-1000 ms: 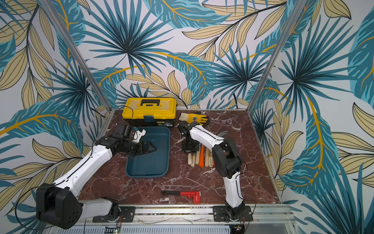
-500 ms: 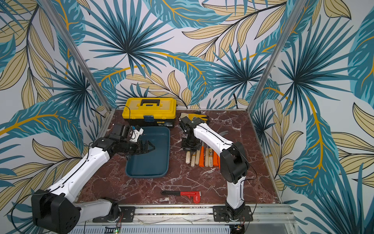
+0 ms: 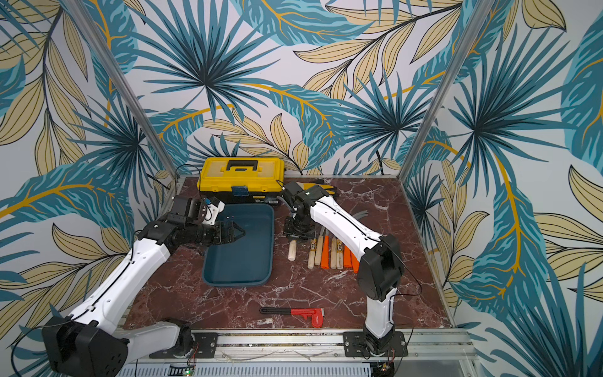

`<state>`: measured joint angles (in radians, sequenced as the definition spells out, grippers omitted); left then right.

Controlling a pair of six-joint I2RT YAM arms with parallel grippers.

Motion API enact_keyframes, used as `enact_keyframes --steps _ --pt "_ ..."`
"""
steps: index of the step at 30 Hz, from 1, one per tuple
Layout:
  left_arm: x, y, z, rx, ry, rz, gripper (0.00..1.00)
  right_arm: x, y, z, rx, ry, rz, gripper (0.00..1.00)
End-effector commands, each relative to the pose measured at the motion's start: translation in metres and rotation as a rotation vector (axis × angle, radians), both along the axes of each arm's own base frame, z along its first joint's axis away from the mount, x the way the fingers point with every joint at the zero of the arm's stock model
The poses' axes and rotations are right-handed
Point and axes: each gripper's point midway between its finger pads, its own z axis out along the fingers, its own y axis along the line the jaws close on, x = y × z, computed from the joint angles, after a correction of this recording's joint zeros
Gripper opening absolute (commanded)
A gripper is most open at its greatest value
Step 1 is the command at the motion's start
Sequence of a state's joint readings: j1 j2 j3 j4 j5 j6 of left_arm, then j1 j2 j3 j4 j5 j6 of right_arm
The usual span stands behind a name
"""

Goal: Put small sickles into storage boxes
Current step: Pick up the sickle at the center of the board, then place the sickle in the storage box.

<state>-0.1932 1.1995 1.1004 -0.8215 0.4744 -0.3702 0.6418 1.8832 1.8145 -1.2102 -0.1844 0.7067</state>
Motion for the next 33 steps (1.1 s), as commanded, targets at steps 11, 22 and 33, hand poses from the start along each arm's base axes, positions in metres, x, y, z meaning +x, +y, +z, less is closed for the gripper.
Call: enact_keyframes --steps 11,22,33 --pt "-0.017 0.024 0.029 0.015 -0.064 0.034 0.99 -0.008 0.062 -0.006 0.080 0.055 0.050 0.00" --pt "-0.032 0.032 0.027 0.031 -0.064 0.052 0.99 0.003 0.096 -0.025 0.139 0.095 0.034 0.00" --pt "-0.037 0.036 0.023 0.042 -0.057 0.049 0.99 0.019 0.121 -0.056 0.124 0.108 0.045 0.00"
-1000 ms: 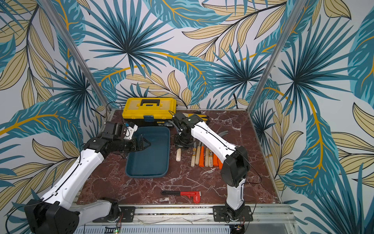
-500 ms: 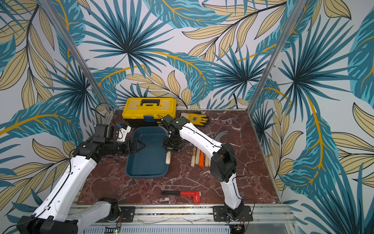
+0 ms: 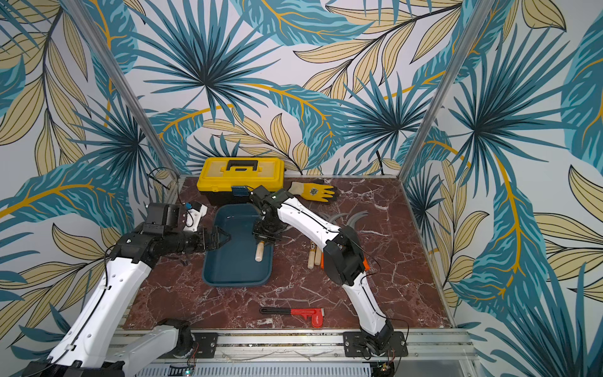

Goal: Put small sickles into storage boxes
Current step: Place the sickle in the storage box.

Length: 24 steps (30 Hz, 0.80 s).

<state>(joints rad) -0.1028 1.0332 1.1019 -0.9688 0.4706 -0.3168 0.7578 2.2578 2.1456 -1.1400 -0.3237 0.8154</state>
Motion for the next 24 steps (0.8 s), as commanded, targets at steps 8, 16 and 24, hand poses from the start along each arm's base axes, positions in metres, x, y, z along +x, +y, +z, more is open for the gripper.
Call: enact_keyframes --steps 8,16,24 --pt "-0.002 0.004 -0.005 0.020 0.001 -0.015 0.99 0.002 0.008 -0.032 -0.049 0.013 0.008 0.00" --pt "0.002 0.004 -0.005 0.022 0.003 -0.024 0.99 0.000 0.009 -0.053 -0.074 0.042 0.017 0.07" --pt "0.006 0.004 -0.003 0.020 -0.001 -0.033 0.99 -0.001 0.009 -0.063 -0.086 0.057 0.015 0.28"
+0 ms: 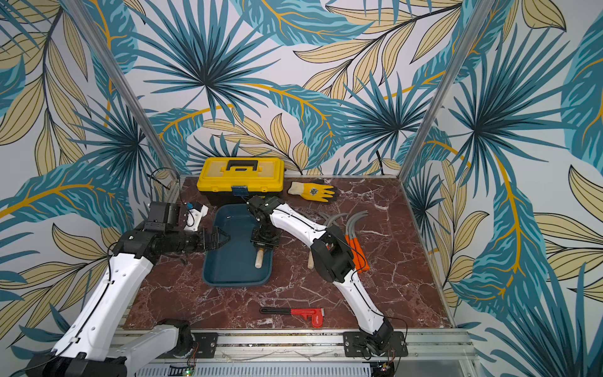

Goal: Put small sickles into storage boxes
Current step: Place the sickle in the storage box, then move the storage box to the center of the board.

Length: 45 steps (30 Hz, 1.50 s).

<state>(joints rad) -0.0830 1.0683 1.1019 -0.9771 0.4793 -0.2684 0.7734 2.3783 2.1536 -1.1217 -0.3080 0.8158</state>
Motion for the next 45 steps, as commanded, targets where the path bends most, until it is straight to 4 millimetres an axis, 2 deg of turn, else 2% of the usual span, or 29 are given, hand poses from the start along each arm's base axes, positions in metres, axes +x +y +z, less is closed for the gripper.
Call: enact_keyframes --steps 1,9,15,21,25,28,34,39,45 --pt "0.002 0.000 0.007 -0.002 -0.022 -0.015 1.00 0.001 0.003 -0.009 -0.012 0.000 0.003 0.30" --pt "0.001 0.000 0.009 -0.008 -0.025 -0.016 0.99 0.001 0.003 -0.008 -0.009 -0.003 0.005 0.43" --pt "0.001 -0.002 0.010 -0.015 -0.024 -0.019 1.00 0.007 0.008 0.018 0.034 -0.051 0.016 0.51" --pt "0.003 -0.004 0.013 -0.026 -0.024 -0.028 0.99 0.006 0.008 0.053 0.083 -0.106 0.047 0.77" --pt "0.005 -0.006 0.012 -0.035 -0.016 -0.033 0.99 0.003 0.003 0.068 0.088 -0.142 0.079 0.95" --pt "0.007 -0.008 0.010 -0.032 -0.007 -0.041 0.99 0.000 -0.003 0.071 0.073 -0.145 0.101 0.99" --pt "0.015 0.001 -0.001 0.030 0.012 -0.008 1.00 -0.008 -0.022 0.074 0.017 -0.164 0.129 1.00" --pt "0.027 0.025 -0.012 0.128 0.035 0.093 0.99 -0.011 -0.043 0.084 -0.028 -0.206 0.121 1.00" --pt "0.039 0.053 -0.036 0.236 0.096 0.205 0.99 -0.007 -0.066 0.094 -0.006 -0.253 0.085 0.99"
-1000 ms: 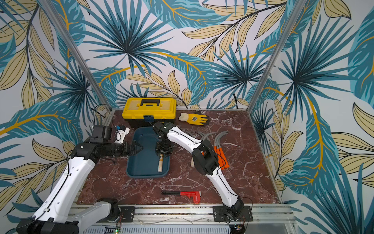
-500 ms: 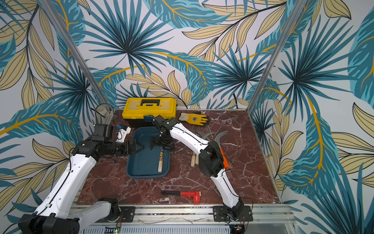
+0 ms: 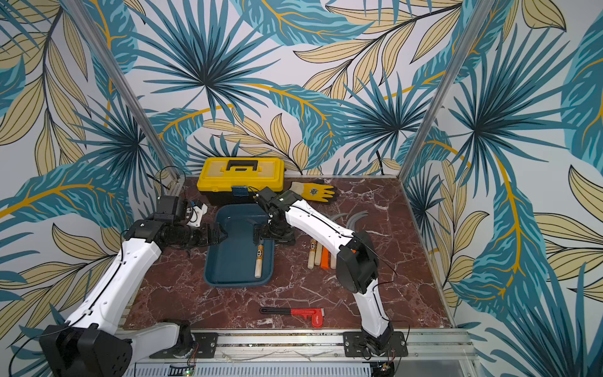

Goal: Put small sickles into storage boxes
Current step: Move the storage box to the center of the board.

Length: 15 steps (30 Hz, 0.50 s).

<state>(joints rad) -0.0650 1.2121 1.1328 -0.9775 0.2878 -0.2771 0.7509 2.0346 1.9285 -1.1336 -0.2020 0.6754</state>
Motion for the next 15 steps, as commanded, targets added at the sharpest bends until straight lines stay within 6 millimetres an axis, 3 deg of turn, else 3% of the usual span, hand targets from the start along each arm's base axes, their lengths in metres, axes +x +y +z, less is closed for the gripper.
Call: enact_keyframes --steps 1,9,15 --pt "0.012 0.023 -0.005 0.084 0.002 0.082 0.99 0.009 -0.019 0.008 -0.034 -0.066 0.000 1.00" --pt "0.026 0.025 -0.047 0.077 0.073 0.083 0.99 0.014 -0.060 0.003 -0.211 -0.108 0.037 0.97" --pt "0.029 0.020 -0.072 0.059 0.104 0.054 0.99 0.018 -0.076 -0.002 -0.204 -0.097 0.021 0.99"
